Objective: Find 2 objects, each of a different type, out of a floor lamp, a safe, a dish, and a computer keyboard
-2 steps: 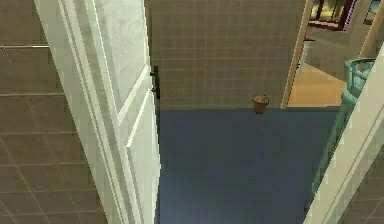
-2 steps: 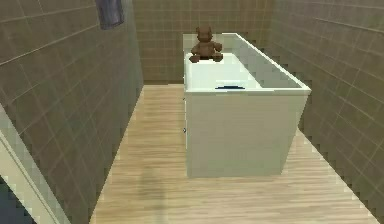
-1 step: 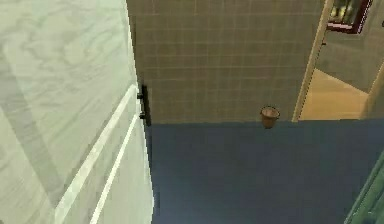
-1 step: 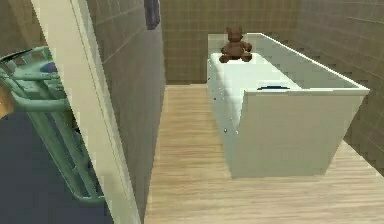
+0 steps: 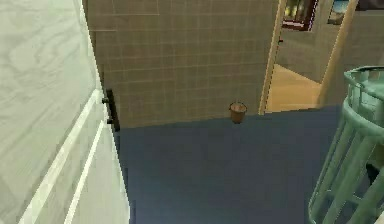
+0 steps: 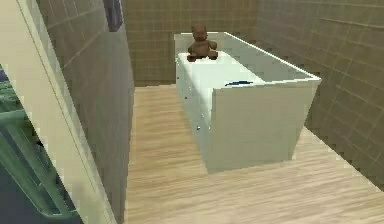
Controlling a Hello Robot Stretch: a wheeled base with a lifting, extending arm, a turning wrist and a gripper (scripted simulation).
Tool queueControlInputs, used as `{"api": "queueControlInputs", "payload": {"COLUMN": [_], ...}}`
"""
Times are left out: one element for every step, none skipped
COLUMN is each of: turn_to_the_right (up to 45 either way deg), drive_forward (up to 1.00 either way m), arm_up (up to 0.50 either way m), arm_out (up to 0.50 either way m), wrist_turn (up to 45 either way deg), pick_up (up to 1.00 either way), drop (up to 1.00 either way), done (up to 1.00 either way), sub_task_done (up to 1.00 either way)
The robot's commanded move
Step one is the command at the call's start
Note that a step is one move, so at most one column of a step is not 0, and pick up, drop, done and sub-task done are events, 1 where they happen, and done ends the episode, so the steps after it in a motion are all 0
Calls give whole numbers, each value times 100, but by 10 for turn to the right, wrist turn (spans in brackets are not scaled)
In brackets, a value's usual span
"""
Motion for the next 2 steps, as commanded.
{"api": "queueControlInputs", "payload": {"turn_to_the_right": [0,30], "drive_forward": [100,0], "arm_up": [0,0], "arm_out": [0,0], "wrist_turn": [0,0], "pick_up": [0,0], "drop": [0,0], "done": [0,0], "sub_task_done": [0,0]}}
